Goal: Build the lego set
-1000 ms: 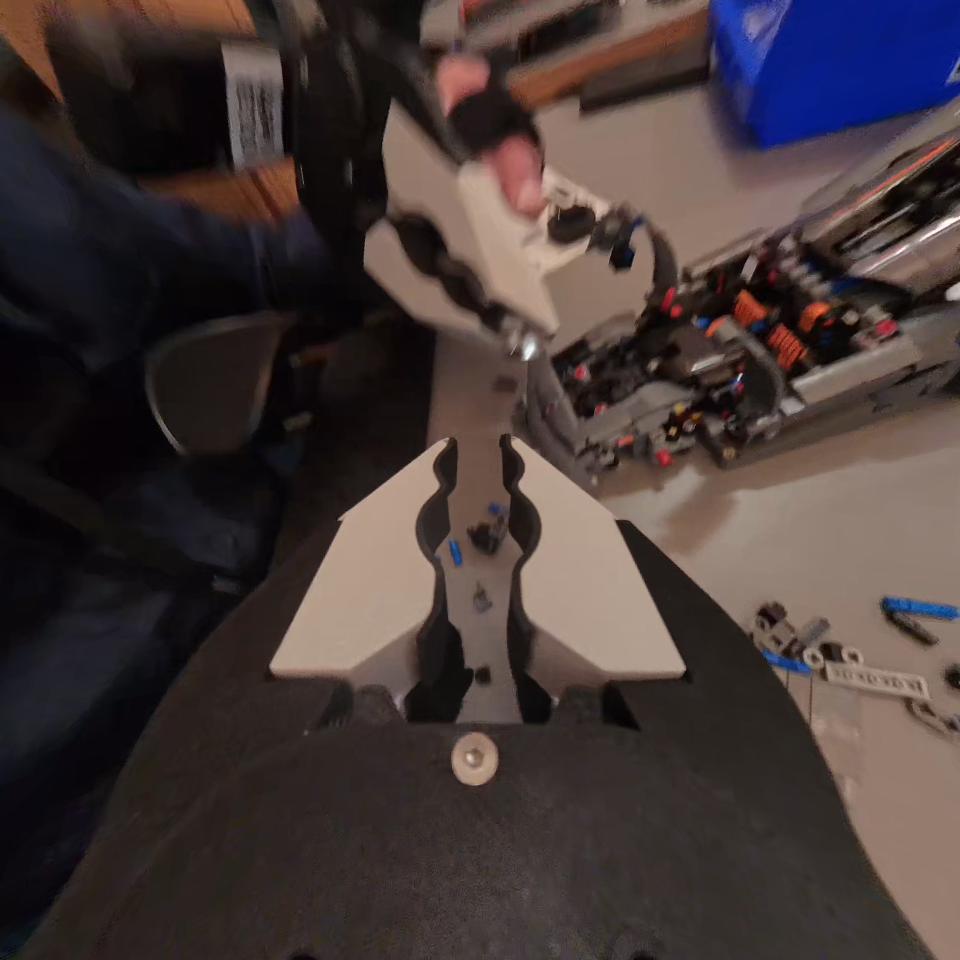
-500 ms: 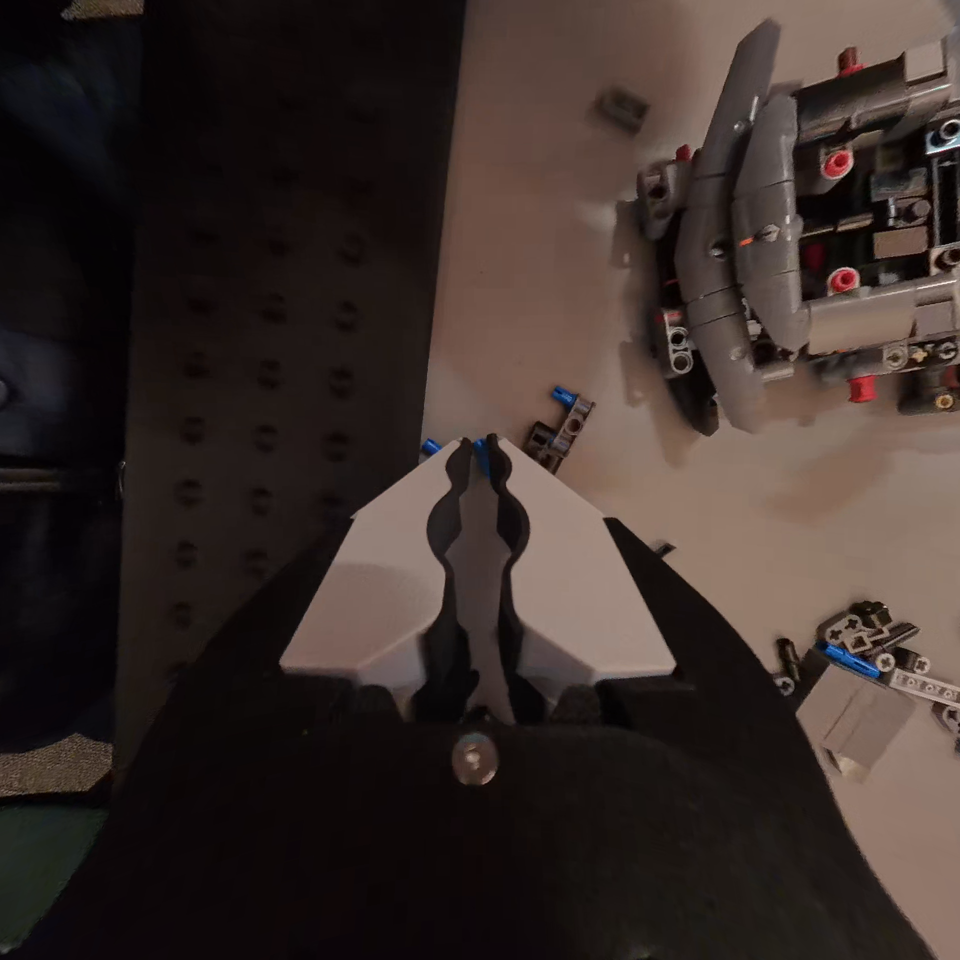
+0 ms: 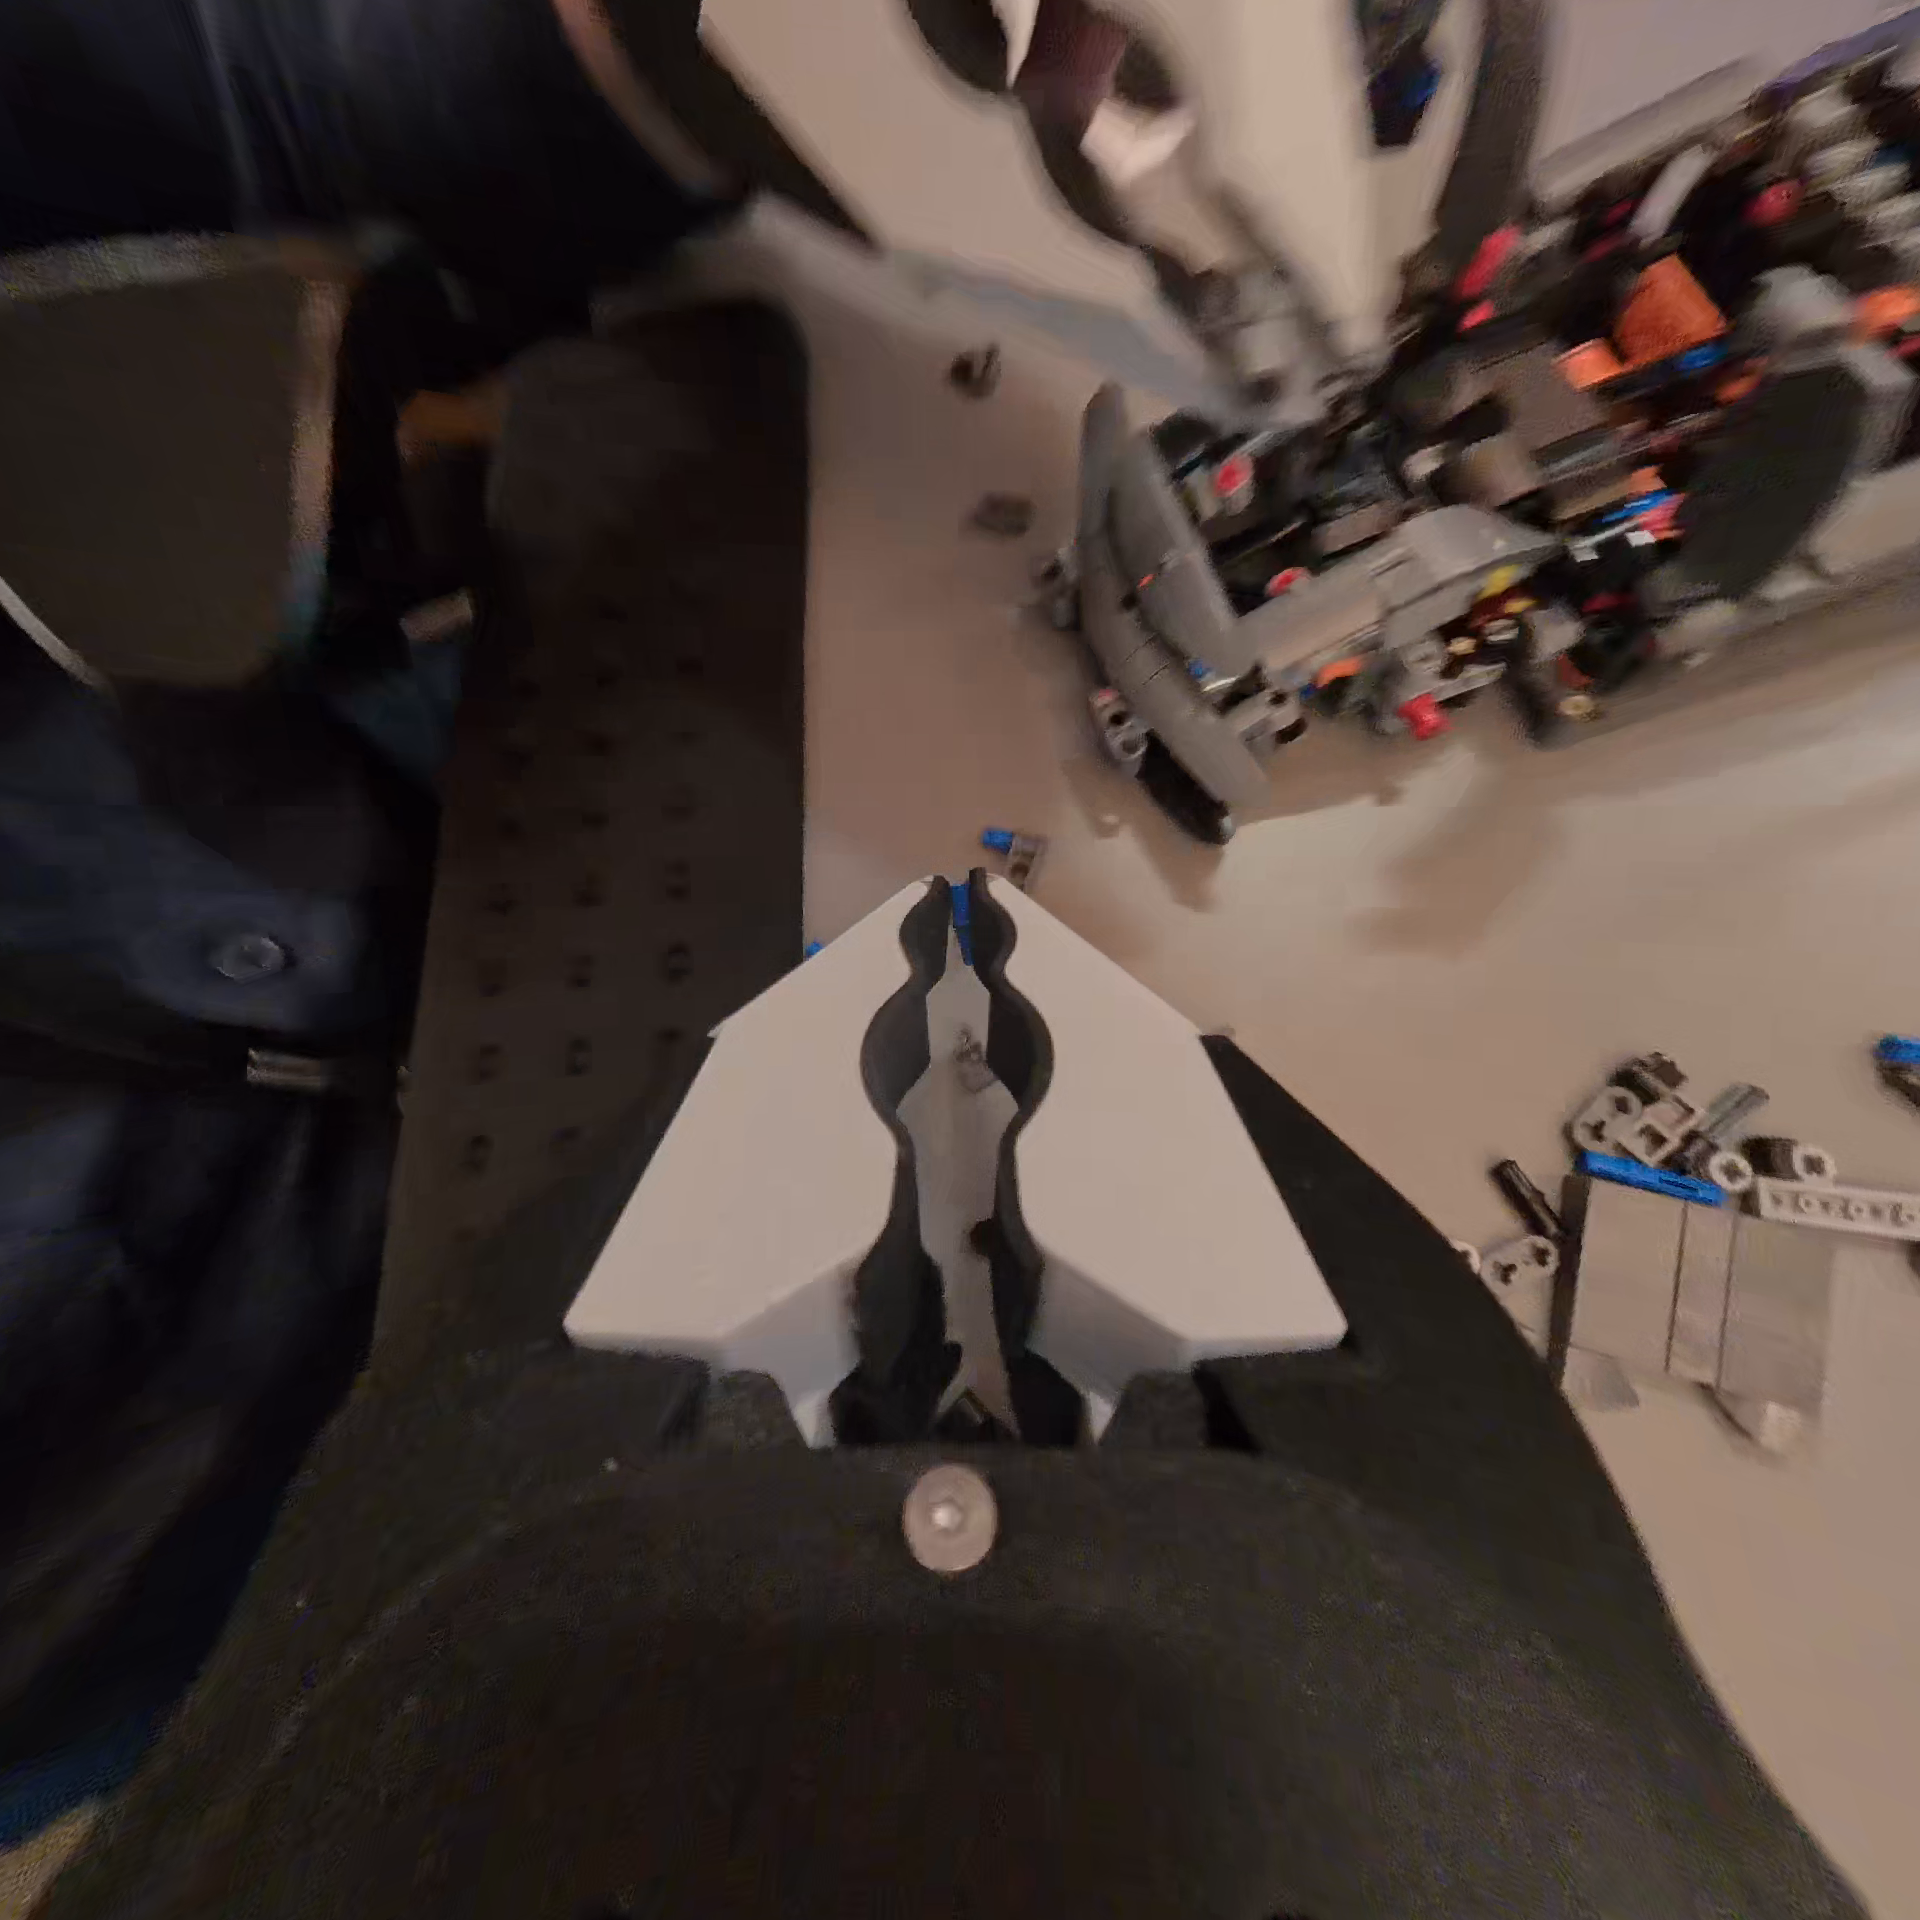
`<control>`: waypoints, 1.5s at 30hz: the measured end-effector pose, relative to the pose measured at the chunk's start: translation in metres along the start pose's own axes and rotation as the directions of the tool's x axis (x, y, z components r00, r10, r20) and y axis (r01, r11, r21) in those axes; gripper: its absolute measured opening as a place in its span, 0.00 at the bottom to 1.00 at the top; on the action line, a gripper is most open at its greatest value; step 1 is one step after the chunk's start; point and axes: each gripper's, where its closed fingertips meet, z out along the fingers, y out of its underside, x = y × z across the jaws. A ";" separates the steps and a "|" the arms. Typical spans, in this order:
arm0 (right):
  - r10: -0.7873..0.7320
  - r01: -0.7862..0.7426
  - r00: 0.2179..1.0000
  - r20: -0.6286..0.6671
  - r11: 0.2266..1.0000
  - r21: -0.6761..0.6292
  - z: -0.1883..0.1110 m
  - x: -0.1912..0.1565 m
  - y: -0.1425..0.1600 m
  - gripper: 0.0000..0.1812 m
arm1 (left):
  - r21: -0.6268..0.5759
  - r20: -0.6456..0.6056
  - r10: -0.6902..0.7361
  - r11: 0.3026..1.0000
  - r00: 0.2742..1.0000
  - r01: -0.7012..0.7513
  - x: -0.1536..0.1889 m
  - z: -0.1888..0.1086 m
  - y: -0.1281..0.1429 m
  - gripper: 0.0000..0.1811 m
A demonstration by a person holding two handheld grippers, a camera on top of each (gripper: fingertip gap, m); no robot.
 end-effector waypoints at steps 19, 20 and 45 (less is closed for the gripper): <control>0.085 -0.255 0.961 0.265 0.651 0.715 -0.064 0.006 -0.126 0.00 | 0.197 -0.375 -0.519 0.764 0.768 0.614 -0.003 -0.004 -0.054 0.01; 0.085 -0.252 0.961 0.263 0.659 0.709 -0.061 0.006 -0.126 0.00 | 0.201 -0.391 -0.530 0.749 0.752 0.632 -0.004 -0.005 -0.055 0.01; 0.008 -0.078 0.989 0.144 0.867 0.491 -0.033 0.005 -0.105 0.00 | 0.071 -0.506 -0.564 0.727 0.653 0.683 0.005 -0.010 -0.044 0.01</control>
